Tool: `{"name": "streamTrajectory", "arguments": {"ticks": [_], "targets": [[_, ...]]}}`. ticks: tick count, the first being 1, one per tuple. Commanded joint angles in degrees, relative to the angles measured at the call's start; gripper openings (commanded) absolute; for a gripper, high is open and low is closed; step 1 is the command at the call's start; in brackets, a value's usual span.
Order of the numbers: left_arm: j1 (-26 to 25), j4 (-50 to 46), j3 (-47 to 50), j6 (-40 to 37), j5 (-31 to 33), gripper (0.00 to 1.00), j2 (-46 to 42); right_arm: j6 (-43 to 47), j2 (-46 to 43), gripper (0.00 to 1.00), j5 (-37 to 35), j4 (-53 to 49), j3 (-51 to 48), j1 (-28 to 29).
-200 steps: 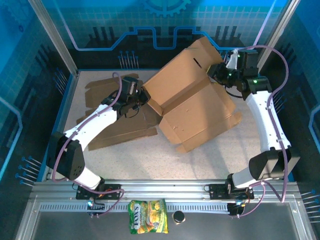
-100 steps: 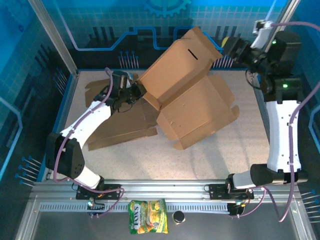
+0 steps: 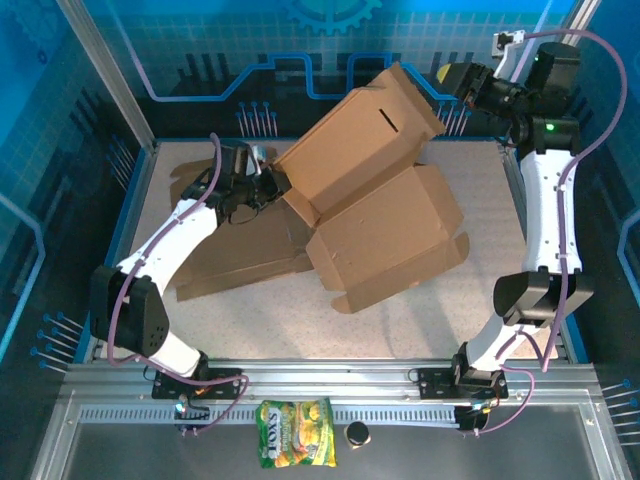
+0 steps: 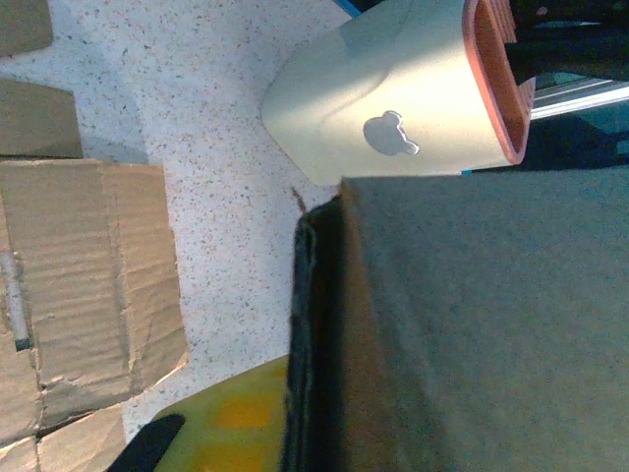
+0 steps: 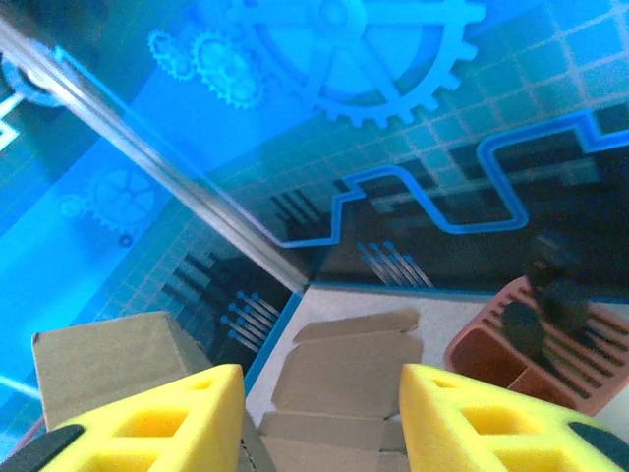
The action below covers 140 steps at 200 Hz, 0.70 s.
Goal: Fold the paper box
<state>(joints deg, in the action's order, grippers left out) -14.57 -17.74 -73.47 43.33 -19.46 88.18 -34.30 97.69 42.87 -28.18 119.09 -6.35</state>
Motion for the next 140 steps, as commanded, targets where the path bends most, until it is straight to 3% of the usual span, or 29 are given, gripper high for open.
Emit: {"name": "streamTrajectory", "arguments": {"ticks": [1,140], "targets": [[0.6,-1.4,-1.7,-1.3,-2.7,0.0,-0.1,0.3,-0.8,0.46,7.3,3.4,-0.3,1.9],[0.7,-2.1,-3.5,-1.6,-3.5,0.0,1.9,9.4,-3.4,0.52,8.8,-3.2,-5.5,7.9]]}}
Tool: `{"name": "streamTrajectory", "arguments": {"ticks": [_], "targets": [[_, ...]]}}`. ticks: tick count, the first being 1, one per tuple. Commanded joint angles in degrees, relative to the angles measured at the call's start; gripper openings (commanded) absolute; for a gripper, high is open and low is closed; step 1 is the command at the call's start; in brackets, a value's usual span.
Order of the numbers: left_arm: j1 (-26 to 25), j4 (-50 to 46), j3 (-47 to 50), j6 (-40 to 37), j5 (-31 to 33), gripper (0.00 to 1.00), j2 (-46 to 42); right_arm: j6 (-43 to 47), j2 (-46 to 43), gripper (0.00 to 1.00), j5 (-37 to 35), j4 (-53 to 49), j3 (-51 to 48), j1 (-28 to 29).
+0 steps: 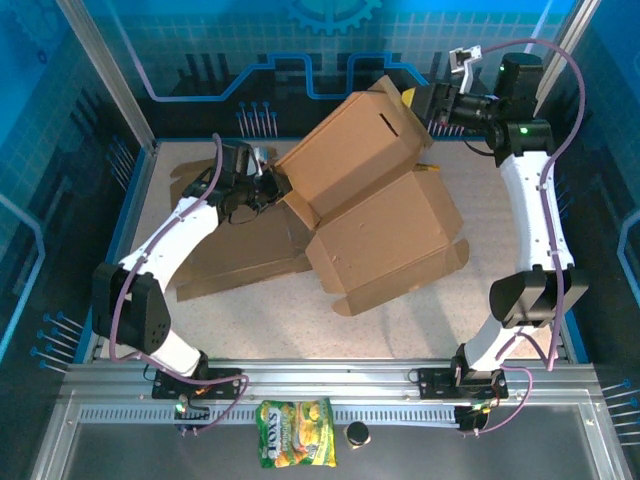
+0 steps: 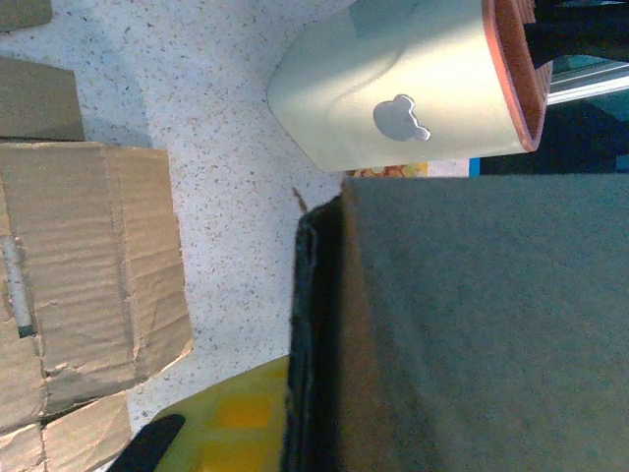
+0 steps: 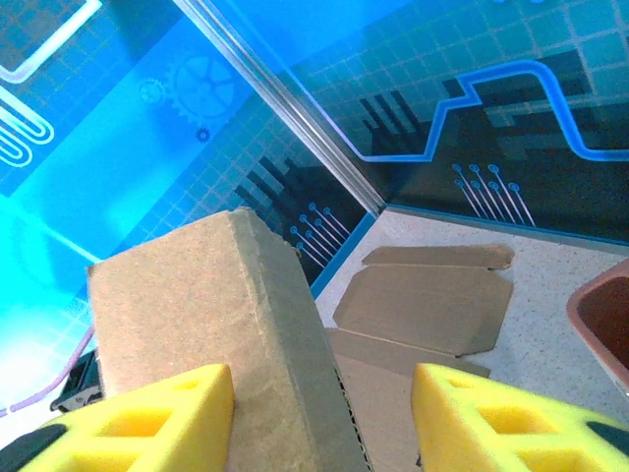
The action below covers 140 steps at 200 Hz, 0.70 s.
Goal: Fold the paper box
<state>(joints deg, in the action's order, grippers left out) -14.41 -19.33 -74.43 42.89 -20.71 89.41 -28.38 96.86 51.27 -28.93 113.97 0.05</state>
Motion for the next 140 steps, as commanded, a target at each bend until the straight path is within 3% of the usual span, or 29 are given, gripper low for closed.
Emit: {"name": "streamTrajectory", "arguments": {"ticks": [1,105,140], "targets": [[0.5,-0.5,-2.5,-1.2,-2.2,0.0,0.7,3.5,-2.5,0.52,0.4,-2.5,-0.4,1.5],[0.5,-1.7,-3.5,-1.5,-1.8,0.0,1.2,17.2,-2.0,0.56,-12.1,-16.4,5.2,7.5],[0.5,-2.0,-3.8,-1.5,-1.7,0.0,1.2,23.2,-1.7,0.56,-23.6,-22.0,7.5,11.6]]}}
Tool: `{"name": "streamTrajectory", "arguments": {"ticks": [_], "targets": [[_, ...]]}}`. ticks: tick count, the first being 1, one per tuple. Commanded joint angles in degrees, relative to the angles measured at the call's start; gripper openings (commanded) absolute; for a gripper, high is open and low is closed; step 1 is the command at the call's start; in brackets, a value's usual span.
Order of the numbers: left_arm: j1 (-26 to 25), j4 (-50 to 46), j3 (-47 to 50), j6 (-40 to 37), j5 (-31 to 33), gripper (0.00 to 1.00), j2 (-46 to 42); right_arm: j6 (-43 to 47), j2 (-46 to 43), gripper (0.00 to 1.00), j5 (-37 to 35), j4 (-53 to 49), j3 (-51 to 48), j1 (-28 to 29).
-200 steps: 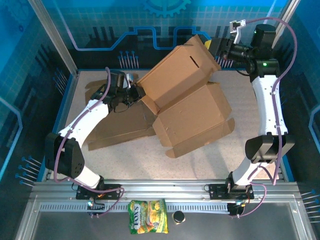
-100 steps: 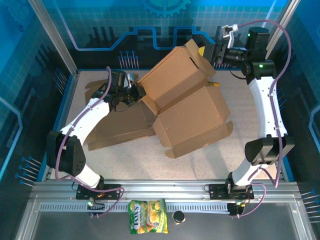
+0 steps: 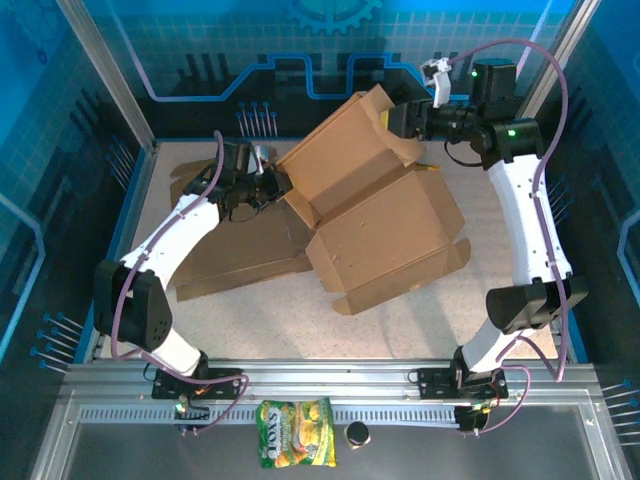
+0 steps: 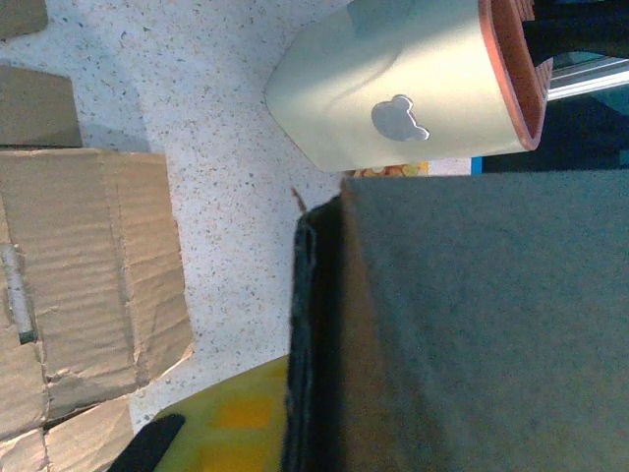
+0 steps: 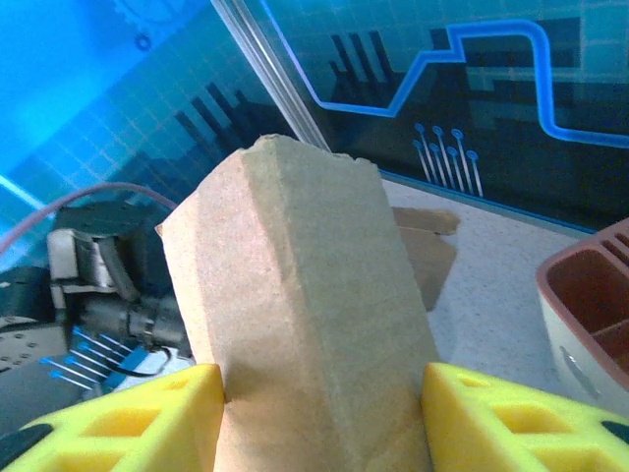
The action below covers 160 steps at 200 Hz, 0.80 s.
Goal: Fold the paper box
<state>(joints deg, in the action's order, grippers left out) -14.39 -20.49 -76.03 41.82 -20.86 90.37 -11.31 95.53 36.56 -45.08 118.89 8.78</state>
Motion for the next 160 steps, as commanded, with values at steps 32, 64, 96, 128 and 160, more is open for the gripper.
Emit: {"name": "streamTrajectory", "arguments": {"ticks": [32,64,96,128,160], "targets": [[0.4,-1.2,-2.1,-0.6,-1.4,0.0,0.0,10.5,-0.5,0.53,-20.6,-8.7,3.5,7.2],[0.4,-1.5,-2.1,-0.8,-1.0,0.0,-0.2,13.2,0.7,0.51,-35.0,-10.8,5.1,11.8],[0.4,-2.0,-2.2,-1.0,-0.9,0.0,-0.4,16.0,2.1,0.52,-48.6,-11.7,6.1,16.3],[0.4,-2.1,-2.1,-1.0,-0.8,0.0,-0.5,16.9,3.6,0.47,-60.1,-12.0,6.7,19.2],[0.2,-2.3,-2.1,-0.9,-0.8,0.0,-0.6,16.9,5.9,0.28,-72.4,-12.6,8.4,22.2]]}}
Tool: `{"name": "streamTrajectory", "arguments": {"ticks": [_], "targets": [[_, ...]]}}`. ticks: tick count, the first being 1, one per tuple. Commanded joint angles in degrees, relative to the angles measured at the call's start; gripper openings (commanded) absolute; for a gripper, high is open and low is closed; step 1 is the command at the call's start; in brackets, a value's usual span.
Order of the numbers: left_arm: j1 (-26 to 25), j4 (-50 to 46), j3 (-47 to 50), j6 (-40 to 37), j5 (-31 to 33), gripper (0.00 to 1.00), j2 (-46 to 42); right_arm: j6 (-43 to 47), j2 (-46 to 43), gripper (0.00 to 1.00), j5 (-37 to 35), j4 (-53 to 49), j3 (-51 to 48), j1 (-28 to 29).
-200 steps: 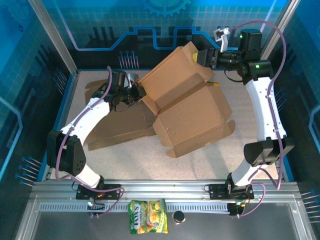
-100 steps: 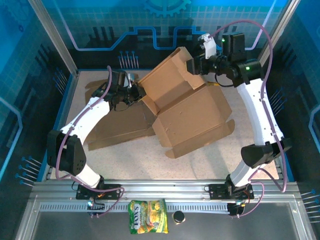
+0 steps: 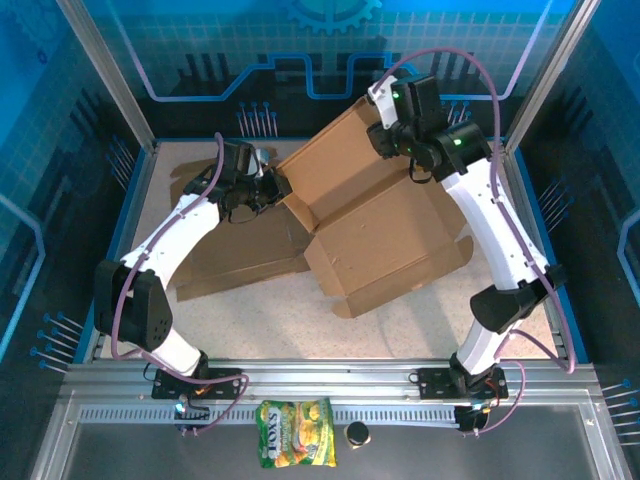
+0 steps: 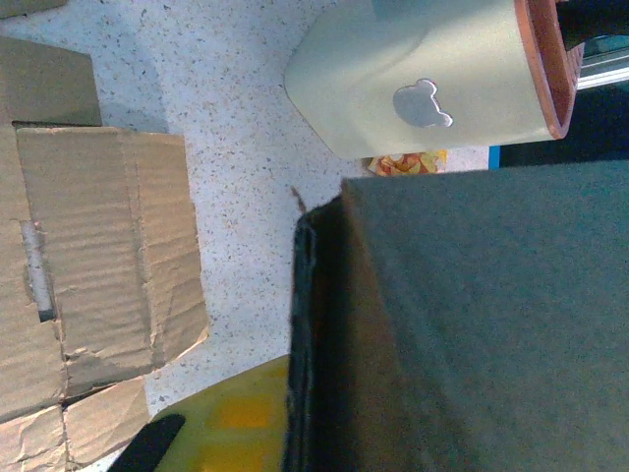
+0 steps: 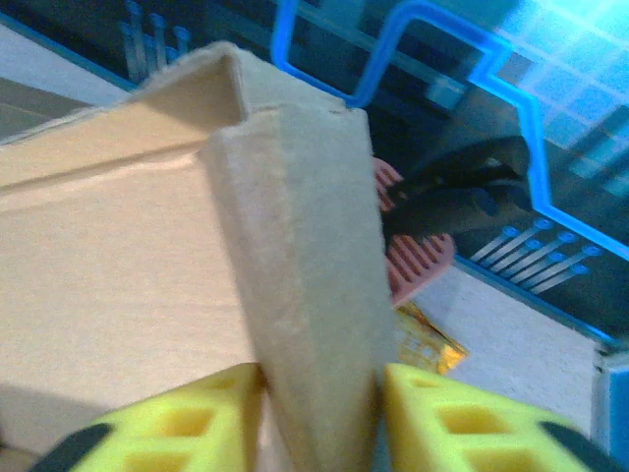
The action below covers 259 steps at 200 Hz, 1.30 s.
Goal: Fold the paper box
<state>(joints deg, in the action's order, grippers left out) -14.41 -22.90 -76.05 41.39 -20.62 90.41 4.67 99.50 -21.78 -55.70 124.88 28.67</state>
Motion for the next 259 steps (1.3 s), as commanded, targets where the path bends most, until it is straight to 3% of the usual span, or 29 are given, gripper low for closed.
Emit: {"name": "streamTrajectory", "arguments": {"ticks": [1,22,61,103,133,170,215,231,259], "targets": [[0.2,0.1,-2.1,-0.4,-1.0,0.0,-0.6,1.0,2.1,0.27,-14.5,-1.9,2.5,2.4],[-0.1,-0.4,-2.4,-0.4,-0.8,0.0,-0.5,1.9,4.1,0.15,-22.1,-2.0,3.4,4.7],[-0.7,-1.5,-2.7,-0.4,-0.1,0.0,-0.3,2.8,6.2,0.06,-30.3,-1.9,4.3,6.4],[-0.7,-2.4,-3.4,-0.5,0.1,0.0,0.1,3.0,7.3,0.12,-35.2,-2.6,4.1,6.4],[-0.8,-2.7,-3.9,-0.5,0.1,0.0,0.5,1.9,7.4,0.25,-34.4,-3.8,4.3,6.1],[-1.0,-2.9,-4.3,-0.6,0.1,0.0,0.7,1.2,8.0,0.22,-34.8,-4.6,4.8,5.6],[-1.2,-3.4,-4.8,-0.6,0.2,0.0,1.2,1.5,9.7,0.0,-42.7,-3.7,5.1,5.9],[-1.3,-3.7,-5.0,-0.5,0.3,0.0,1.4,2.8,9.9,0.0,-46.4,-1.7,4.2,6.3],[-1.5,-3.7,-5.4,-0.5,0.3,0.0,1.8,2.3,9.3,0.01,-44.2,-2.0,4.6,6.3]]}}
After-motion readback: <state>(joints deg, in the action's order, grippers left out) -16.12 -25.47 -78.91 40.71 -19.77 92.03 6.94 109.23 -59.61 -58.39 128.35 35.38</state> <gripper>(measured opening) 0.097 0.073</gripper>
